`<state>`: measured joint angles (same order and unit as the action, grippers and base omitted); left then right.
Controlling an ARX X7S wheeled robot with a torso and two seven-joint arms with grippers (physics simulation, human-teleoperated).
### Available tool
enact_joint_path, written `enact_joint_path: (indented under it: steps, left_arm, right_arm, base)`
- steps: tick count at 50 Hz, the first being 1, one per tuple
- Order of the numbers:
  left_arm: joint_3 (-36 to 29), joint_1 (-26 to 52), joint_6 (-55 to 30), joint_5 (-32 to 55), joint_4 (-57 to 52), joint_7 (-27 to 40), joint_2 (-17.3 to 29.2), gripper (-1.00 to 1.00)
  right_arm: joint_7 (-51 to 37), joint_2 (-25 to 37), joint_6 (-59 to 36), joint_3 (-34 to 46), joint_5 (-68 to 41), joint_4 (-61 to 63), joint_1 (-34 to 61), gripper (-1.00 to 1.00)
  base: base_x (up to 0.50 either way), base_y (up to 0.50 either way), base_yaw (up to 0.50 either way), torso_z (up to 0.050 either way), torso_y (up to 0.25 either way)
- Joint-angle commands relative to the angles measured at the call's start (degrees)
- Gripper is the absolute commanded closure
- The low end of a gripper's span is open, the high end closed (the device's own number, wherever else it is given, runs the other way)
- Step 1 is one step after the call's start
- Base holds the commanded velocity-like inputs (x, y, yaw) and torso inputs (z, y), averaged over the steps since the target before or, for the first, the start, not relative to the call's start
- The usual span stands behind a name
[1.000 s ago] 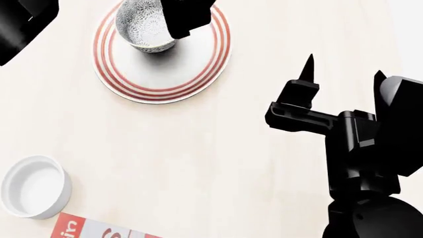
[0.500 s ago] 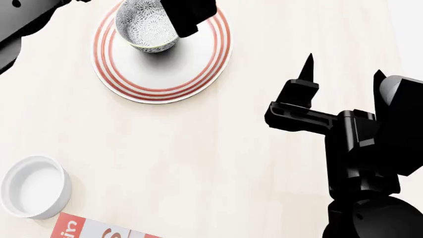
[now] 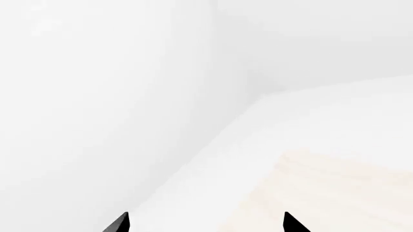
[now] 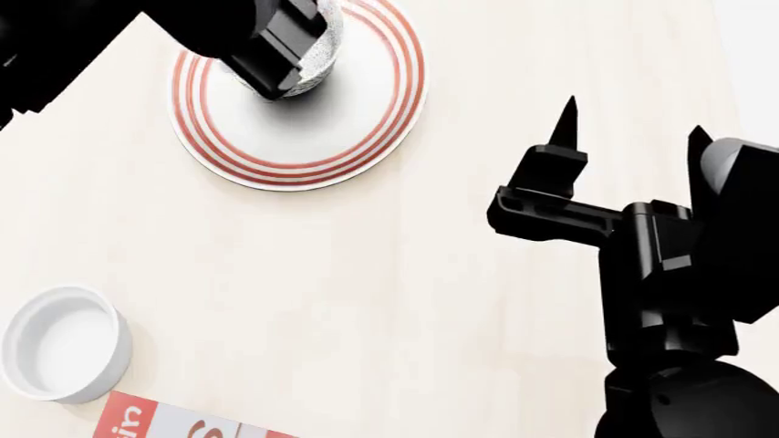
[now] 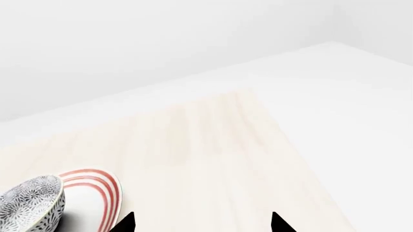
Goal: Pick the akita bowl next to the ramekin and place it on the plate.
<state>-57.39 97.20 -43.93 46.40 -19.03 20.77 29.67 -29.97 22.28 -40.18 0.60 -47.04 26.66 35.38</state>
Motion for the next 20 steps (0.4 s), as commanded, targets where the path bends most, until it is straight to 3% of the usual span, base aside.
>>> enact_joint_path:
  steps: [1, 20]
  left_arm:
    - [4.8, -1.4, -6.9, 6.3, -12.5, 11.8, 4.1, -1.00]
    - [11.1, -2.3, -15.9, 21.7, -24.5, 29.6, 6.4, -1.00]
  right_arm:
    - [0.8, -0.1, 1.4, 0.5, 0.8, -0.9, -0.3, -1.00]
    - [-0.7, 0.3, 0.3, 0.1, -0.6, 0.5, -0.1, -1.00]
  base:
    - [0.00, 0.00, 0.00, 0.000, 0.000]
    - [0.00, 0.00, 0.00, 0.000, 0.000]
